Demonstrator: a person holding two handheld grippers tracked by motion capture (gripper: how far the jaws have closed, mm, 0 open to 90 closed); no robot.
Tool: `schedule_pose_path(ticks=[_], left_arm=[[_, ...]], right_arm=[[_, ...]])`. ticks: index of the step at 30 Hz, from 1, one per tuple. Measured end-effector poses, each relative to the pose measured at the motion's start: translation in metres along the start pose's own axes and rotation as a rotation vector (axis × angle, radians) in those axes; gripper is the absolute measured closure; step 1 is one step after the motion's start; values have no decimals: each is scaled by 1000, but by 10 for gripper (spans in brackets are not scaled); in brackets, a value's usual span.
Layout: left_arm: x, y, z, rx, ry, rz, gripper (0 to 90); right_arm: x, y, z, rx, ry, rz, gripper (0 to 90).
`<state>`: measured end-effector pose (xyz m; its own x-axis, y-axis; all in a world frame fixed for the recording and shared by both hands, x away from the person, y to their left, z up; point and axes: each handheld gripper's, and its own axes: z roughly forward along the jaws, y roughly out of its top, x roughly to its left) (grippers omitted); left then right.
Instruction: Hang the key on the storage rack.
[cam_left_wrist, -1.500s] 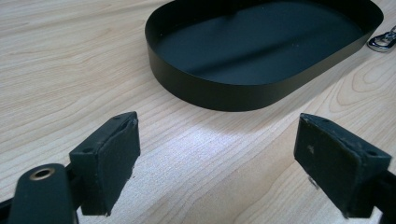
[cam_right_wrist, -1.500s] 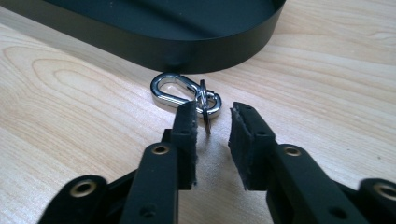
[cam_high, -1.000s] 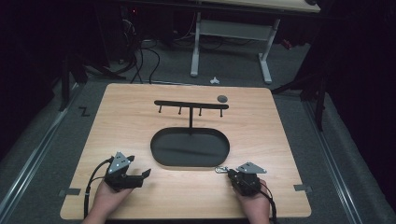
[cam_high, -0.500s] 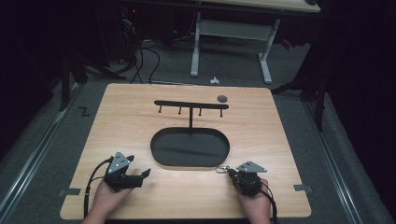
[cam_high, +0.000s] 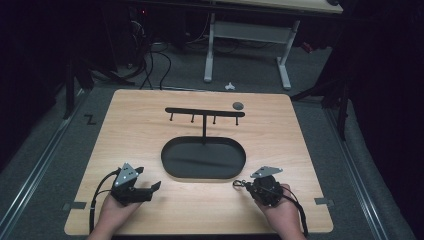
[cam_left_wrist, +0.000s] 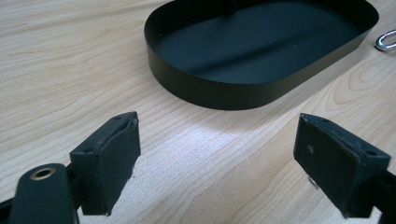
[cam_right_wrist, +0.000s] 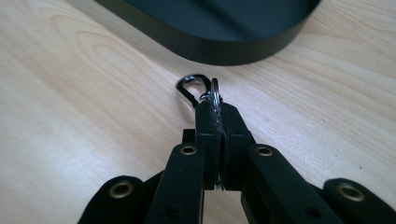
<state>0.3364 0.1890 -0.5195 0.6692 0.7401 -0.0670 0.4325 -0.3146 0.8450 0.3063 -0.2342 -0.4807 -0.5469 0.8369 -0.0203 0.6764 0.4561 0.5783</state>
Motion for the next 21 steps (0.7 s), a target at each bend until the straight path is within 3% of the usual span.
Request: schedule_pose_path(ticks=[2,3,6,7,11,21], left_arm=[[0,0,-1,-3,-4,0,151],[0,0,-1,-3,-8,1,151],[0,1,-2,-8,-10,0,151],[0,1,-2,-8,-11,1,151],[0,1,-2,-11,-16,-4,151],[0,1,-2,-12,-16,-7,151]], right_arm=[[1,5,-3,21,6,-5,883],[1,15,-8,68,20,-18,883],[1,21,-11,95,23,-24,883],[2,29,-15,137,28,-33,883],[2,40,-20,204,35,-45,882],[-1,69,-33,318,11,-63,882]])
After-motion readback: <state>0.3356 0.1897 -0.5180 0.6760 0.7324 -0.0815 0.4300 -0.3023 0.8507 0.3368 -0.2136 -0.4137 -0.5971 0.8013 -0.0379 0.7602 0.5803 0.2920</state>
